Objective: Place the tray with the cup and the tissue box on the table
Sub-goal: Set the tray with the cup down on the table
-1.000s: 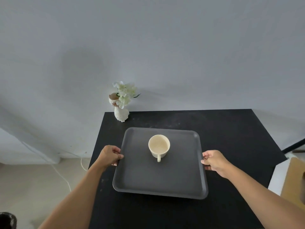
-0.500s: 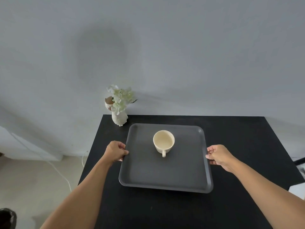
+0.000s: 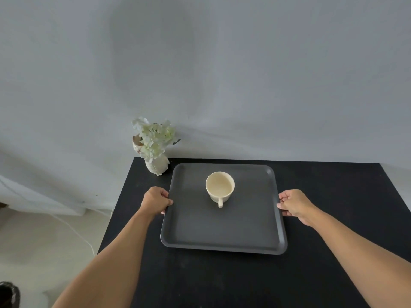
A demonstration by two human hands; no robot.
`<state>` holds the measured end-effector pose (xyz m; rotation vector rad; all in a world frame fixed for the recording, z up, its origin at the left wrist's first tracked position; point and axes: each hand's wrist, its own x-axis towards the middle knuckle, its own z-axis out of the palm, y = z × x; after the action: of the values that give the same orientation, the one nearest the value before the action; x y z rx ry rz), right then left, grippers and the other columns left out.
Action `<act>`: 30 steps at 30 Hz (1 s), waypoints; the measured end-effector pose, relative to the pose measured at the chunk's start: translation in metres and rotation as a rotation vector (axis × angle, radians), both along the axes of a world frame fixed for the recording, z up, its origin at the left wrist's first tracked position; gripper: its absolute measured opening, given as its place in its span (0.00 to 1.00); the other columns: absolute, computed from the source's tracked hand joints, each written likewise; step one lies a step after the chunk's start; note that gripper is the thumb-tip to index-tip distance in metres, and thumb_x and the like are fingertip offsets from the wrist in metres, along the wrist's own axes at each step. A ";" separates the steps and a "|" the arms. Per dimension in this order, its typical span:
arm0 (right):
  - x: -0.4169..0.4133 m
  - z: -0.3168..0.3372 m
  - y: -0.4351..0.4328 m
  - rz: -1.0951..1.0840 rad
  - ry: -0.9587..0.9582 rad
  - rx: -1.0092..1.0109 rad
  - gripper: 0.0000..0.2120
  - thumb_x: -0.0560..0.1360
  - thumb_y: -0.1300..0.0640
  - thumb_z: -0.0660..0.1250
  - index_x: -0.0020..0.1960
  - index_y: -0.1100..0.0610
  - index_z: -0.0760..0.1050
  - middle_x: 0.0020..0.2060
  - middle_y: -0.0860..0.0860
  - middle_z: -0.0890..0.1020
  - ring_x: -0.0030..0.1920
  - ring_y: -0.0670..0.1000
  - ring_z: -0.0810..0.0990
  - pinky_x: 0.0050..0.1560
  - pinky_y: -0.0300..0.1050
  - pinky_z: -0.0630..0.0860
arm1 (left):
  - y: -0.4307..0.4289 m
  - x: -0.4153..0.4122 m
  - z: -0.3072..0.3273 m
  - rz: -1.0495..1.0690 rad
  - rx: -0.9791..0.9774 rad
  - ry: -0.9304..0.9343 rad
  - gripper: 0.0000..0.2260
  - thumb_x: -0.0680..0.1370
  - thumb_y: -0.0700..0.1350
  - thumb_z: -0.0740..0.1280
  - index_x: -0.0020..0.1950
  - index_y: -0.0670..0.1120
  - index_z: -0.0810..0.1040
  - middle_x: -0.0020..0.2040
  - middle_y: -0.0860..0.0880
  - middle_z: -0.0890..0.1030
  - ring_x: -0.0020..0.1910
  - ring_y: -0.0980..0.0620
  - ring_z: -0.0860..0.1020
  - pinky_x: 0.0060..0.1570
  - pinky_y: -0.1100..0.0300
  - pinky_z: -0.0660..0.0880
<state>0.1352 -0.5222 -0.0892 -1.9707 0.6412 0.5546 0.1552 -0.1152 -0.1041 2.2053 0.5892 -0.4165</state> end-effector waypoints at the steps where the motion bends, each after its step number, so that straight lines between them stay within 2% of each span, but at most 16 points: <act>1: 0.005 -0.002 0.001 0.004 0.001 -0.001 0.11 0.76 0.72 0.66 0.43 0.57 0.78 0.45 0.58 0.83 0.45 0.54 0.82 0.39 0.44 0.78 | 0.001 0.003 -0.002 0.002 0.006 0.004 0.05 0.69 0.32 0.72 0.38 0.40 0.79 0.31 0.45 0.78 0.26 0.45 0.78 0.43 0.46 0.84; 3: 0.013 -0.006 0.002 0.011 0.006 -0.007 0.11 0.75 0.72 0.66 0.43 0.57 0.77 0.45 0.57 0.83 0.45 0.54 0.82 0.38 0.44 0.78 | 0.001 0.011 -0.006 -0.005 0.018 0.013 0.02 0.69 0.33 0.71 0.40 0.36 0.80 0.31 0.43 0.79 0.27 0.44 0.78 0.43 0.46 0.84; 8: 0.031 -0.016 0.000 0.024 0.011 -0.023 0.09 0.75 0.72 0.66 0.46 0.59 0.78 0.46 0.58 0.83 0.45 0.54 0.83 0.38 0.43 0.78 | 0.000 0.026 -0.013 0.002 0.027 0.014 0.06 0.69 0.33 0.71 0.43 0.32 0.79 0.31 0.43 0.78 0.27 0.45 0.78 0.40 0.49 0.84; 11: 0.039 -0.021 -0.001 0.025 0.014 -0.039 0.09 0.75 0.71 0.66 0.47 0.59 0.78 0.46 0.58 0.83 0.45 0.54 0.82 0.37 0.43 0.78 | -0.003 0.032 -0.016 -0.012 0.042 0.019 0.04 0.69 0.33 0.71 0.42 0.34 0.80 0.31 0.43 0.77 0.26 0.46 0.77 0.35 0.55 0.81; 16: 0.050 -0.026 -0.001 0.024 0.016 -0.052 0.09 0.75 0.71 0.67 0.46 0.58 0.78 0.46 0.58 0.82 0.47 0.55 0.82 0.38 0.43 0.78 | -0.004 0.042 -0.025 -0.027 0.073 0.017 0.03 0.69 0.33 0.71 0.39 0.39 0.79 0.31 0.43 0.78 0.25 0.45 0.78 0.40 0.51 0.83; 21: 0.056 -0.028 0.003 0.027 0.011 -0.059 0.12 0.75 0.71 0.67 0.42 0.55 0.75 0.43 0.55 0.81 0.42 0.51 0.80 0.36 0.42 0.77 | -0.002 0.048 -0.031 -0.023 0.087 0.027 0.03 0.70 0.33 0.71 0.40 0.40 0.79 0.33 0.42 0.78 0.27 0.45 0.79 0.40 0.51 0.83; 26: 0.060 -0.032 0.004 0.037 0.011 -0.057 0.12 0.75 0.71 0.67 0.42 0.55 0.76 0.43 0.56 0.81 0.43 0.52 0.81 0.37 0.43 0.78 | 0.000 0.056 -0.035 -0.034 0.116 0.040 0.03 0.70 0.35 0.71 0.42 0.37 0.81 0.31 0.42 0.79 0.26 0.45 0.79 0.43 0.52 0.82; 30: 0.061 -0.034 0.005 0.041 0.013 -0.054 0.11 0.75 0.71 0.67 0.43 0.56 0.76 0.43 0.55 0.81 0.42 0.51 0.81 0.36 0.42 0.77 | 0.001 0.062 -0.034 -0.037 0.131 0.037 0.04 0.69 0.36 0.71 0.39 0.42 0.78 0.32 0.42 0.79 0.24 0.47 0.79 0.43 0.53 0.82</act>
<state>0.1967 -0.5168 -0.1231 -2.0364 0.6311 0.5805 0.2170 -0.1140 -0.1378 2.3409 0.6123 -0.4502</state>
